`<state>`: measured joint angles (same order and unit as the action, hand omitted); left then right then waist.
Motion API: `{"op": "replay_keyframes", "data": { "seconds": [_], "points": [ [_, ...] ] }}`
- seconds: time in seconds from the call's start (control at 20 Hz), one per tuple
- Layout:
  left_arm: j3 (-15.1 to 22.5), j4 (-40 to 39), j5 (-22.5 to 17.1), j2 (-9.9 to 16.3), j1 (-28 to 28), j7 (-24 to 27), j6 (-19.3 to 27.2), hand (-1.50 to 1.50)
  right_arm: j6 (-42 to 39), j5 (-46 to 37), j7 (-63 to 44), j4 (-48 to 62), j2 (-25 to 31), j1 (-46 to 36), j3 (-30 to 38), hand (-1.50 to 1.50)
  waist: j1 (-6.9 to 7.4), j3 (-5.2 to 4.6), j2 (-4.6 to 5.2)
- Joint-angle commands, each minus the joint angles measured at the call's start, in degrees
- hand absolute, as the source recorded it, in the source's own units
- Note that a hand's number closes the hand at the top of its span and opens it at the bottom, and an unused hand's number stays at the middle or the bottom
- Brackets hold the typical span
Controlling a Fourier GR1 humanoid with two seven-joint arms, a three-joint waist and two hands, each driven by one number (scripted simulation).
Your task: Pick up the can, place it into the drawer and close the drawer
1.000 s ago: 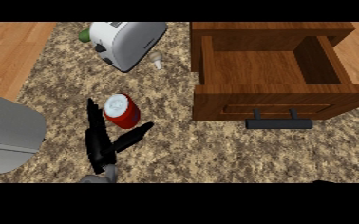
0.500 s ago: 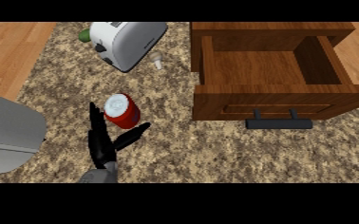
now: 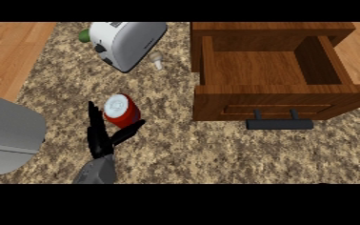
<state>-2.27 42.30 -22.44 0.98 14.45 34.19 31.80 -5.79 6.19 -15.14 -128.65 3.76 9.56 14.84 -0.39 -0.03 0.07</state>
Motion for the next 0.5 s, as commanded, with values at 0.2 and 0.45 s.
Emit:
{"op": "replay_keyframes", "data": {
  "seconds": [0.2, 0.45],
  "points": [
    [-4.85, -12.16, -0.65, 2.49, 9.95, 2.51, -5.36, -1.5, 0.81, -2.58, -1.01, 1.59, 0.28, -4.27, -1.45, -1.5, -0.06, -0.01, 0.06],
    [-2.59, -11.91, 1.38, 2.64, 10.31, 0.78, -8.73, -1.5, -2.39, 2.6, 0.27, 1.1, 1.6, -0.51, 3.33, -1.5, -0.13, 0.01, -0.03]
  ]
}}
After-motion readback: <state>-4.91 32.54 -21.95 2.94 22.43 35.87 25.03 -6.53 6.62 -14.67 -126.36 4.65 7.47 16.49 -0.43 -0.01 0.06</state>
